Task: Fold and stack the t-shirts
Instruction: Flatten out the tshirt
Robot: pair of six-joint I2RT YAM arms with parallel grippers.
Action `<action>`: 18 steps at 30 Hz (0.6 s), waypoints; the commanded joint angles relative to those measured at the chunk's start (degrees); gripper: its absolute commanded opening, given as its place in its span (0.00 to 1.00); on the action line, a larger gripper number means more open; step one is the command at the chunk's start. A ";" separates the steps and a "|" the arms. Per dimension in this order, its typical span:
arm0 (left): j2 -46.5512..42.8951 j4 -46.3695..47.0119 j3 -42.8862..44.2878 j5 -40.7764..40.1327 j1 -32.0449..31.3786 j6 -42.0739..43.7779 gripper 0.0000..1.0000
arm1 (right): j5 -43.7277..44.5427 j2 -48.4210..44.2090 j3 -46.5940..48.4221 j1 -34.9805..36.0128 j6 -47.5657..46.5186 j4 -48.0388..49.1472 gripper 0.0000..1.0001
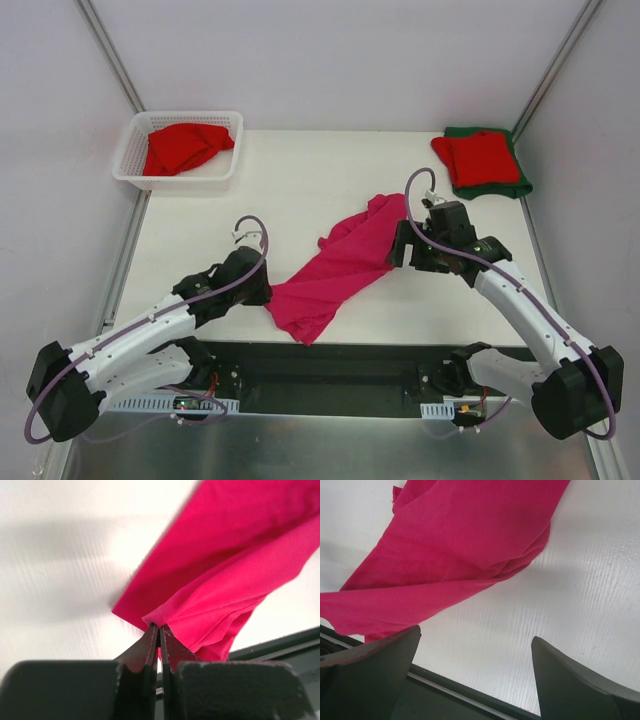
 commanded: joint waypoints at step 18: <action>12.56 0.50 13.33 0.18 23.21 12.65 0.00 | 0.16 1.98 1.88 1.19 -0.11 0.69 0.96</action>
